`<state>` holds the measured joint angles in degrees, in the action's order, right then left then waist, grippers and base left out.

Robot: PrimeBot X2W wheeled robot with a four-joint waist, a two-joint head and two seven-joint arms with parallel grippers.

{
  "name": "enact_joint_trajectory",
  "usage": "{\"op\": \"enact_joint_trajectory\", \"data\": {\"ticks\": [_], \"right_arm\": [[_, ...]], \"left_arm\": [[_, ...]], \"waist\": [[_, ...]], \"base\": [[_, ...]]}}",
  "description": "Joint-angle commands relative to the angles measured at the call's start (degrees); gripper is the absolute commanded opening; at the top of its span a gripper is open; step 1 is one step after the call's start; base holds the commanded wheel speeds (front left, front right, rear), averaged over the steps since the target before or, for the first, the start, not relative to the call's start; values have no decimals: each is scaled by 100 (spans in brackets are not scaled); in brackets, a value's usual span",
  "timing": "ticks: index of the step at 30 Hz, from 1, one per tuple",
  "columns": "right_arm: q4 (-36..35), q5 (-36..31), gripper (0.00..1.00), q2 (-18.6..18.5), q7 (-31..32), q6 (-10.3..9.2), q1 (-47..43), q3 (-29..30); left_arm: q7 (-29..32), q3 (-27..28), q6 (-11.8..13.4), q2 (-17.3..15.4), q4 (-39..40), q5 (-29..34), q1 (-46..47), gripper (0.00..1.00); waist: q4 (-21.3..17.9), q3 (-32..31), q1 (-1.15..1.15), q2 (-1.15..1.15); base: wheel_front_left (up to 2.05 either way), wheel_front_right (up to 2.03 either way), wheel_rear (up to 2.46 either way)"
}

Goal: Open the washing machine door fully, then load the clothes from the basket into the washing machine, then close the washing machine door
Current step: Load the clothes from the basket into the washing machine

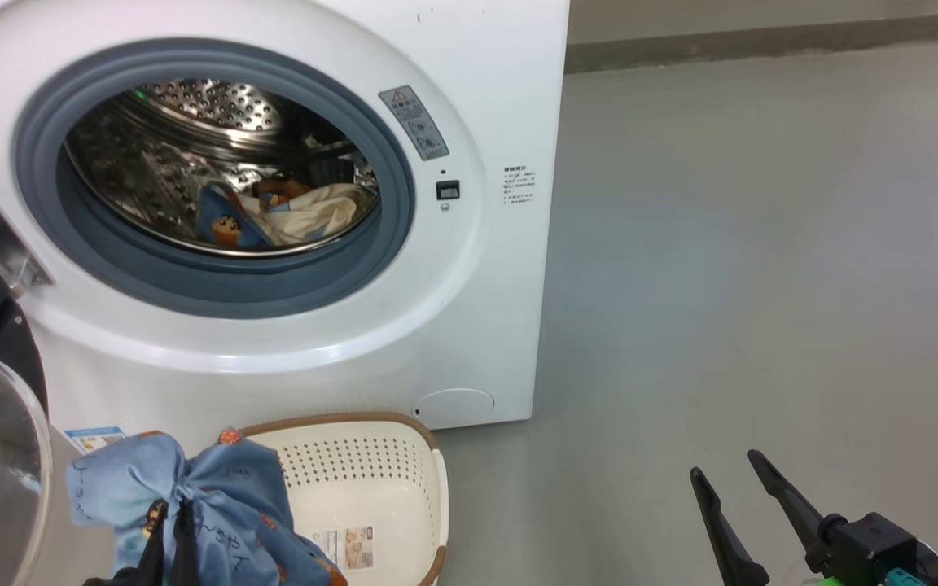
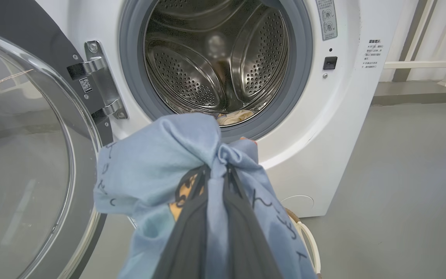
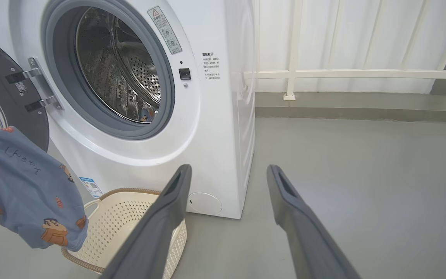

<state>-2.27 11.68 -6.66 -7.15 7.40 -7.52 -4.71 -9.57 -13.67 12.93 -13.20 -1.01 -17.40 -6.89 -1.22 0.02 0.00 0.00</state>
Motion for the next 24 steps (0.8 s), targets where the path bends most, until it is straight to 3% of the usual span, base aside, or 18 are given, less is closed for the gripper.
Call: {"op": "enact_joint_trajectory", "data": {"ticks": [1,24], "right_arm": [[-193,-45,100,-28,-2,9,44,-104],[-274,-84,100,28,42,9,-36,-83]], "left_arm": [[25,187,43,-133,193,-11,124,0],[55,136,129,-181,295,-77,31,0]], "waist": [[19,-75,0,0],[48,-198,0,0]], "base": [[0,0,0],[0,0,0]]}}
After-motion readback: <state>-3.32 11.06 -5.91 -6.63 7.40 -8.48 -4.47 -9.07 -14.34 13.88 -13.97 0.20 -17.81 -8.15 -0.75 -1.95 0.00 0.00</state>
